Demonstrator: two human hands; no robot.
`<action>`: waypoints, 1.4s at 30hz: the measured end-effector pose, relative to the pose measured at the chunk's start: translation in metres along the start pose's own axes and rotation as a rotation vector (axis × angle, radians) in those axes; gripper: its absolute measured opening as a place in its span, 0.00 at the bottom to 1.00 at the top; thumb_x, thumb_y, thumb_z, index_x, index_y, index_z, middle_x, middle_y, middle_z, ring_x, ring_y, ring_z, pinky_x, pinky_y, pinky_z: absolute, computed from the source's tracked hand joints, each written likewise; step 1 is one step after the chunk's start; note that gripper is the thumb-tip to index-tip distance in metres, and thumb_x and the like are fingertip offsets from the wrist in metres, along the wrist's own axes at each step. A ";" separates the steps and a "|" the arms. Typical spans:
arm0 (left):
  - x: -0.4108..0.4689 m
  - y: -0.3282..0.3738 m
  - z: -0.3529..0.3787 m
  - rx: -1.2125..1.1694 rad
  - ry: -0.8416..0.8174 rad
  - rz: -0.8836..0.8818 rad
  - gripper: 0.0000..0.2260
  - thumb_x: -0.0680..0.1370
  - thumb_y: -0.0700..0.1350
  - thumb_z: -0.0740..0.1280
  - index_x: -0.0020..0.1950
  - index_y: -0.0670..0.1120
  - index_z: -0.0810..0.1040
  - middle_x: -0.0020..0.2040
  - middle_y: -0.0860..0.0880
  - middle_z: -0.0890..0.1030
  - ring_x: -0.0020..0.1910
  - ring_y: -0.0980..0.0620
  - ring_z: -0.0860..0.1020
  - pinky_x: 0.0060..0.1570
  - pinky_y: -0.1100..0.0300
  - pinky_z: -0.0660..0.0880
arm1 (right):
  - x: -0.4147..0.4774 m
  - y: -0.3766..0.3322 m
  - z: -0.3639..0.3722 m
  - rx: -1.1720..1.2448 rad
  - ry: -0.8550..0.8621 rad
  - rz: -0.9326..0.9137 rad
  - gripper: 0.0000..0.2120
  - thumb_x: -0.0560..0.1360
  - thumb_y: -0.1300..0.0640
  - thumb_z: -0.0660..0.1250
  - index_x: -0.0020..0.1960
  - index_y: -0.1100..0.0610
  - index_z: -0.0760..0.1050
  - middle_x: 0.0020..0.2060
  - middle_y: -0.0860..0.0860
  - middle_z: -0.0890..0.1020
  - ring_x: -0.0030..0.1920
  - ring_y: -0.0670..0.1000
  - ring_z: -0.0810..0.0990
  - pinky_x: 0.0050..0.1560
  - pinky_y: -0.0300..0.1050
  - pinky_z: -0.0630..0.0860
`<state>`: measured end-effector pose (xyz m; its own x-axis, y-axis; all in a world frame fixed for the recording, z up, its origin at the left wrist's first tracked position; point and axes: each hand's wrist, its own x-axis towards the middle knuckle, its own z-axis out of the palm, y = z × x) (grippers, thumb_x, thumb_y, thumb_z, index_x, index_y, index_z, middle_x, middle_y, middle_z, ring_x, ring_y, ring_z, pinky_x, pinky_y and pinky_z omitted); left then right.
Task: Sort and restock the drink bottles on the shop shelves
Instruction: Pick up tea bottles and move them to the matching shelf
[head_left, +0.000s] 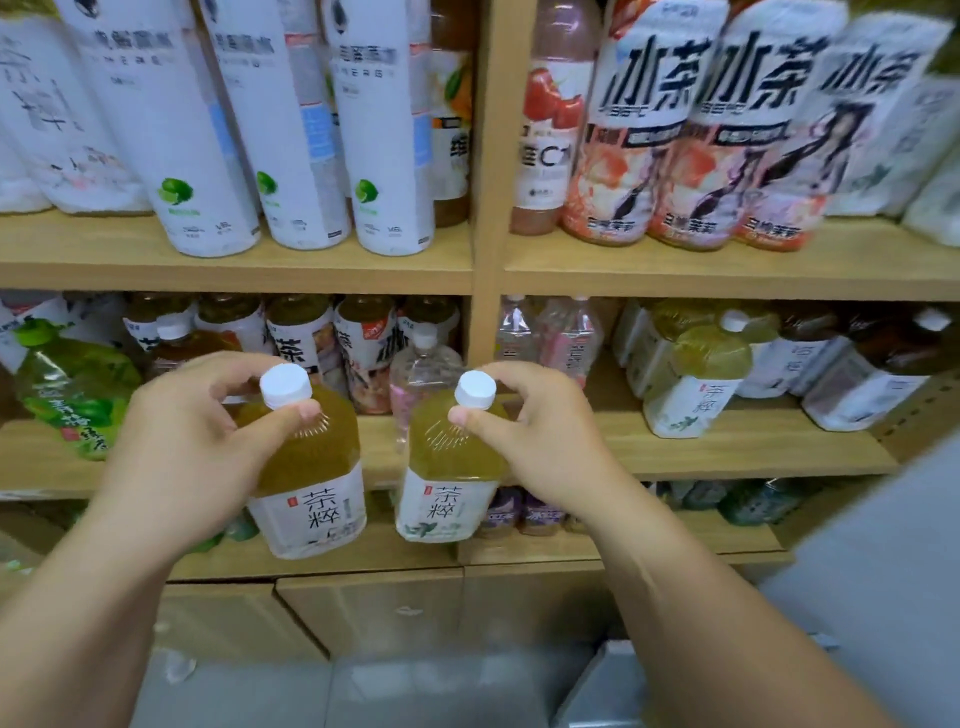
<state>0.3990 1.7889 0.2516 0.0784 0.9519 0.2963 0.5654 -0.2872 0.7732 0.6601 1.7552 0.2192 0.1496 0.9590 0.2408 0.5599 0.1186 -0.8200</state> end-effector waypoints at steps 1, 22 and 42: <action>-0.007 0.011 0.010 0.001 -0.009 0.012 0.09 0.74 0.47 0.77 0.49 0.60 0.82 0.51 0.58 0.84 0.52 0.53 0.82 0.50 0.41 0.81 | -0.006 0.008 -0.015 0.011 0.000 0.000 0.08 0.74 0.49 0.76 0.52 0.48 0.83 0.48 0.43 0.85 0.50 0.49 0.82 0.54 0.53 0.78; -0.074 0.209 0.306 -0.044 -0.299 0.096 0.05 0.73 0.48 0.78 0.48 0.53 0.87 0.45 0.60 0.85 0.48 0.60 0.82 0.53 0.50 0.81 | -0.147 0.194 -0.301 0.072 0.317 0.241 0.08 0.73 0.52 0.78 0.48 0.42 0.83 0.44 0.36 0.85 0.49 0.38 0.81 0.52 0.43 0.78; 0.046 0.274 0.479 0.444 -0.608 0.322 0.17 0.81 0.60 0.65 0.46 0.47 0.78 0.33 0.46 0.80 0.32 0.47 0.79 0.35 0.54 0.76 | -0.152 0.273 -0.365 0.042 0.588 0.495 0.07 0.72 0.55 0.79 0.47 0.46 0.84 0.44 0.42 0.85 0.49 0.45 0.82 0.52 0.57 0.82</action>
<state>0.9505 1.8049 0.2085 0.6517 0.7584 0.0117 0.7017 -0.6086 0.3706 1.0876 1.5481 0.1487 0.7898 0.6096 0.0674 0.2854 -0.2680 -0.9202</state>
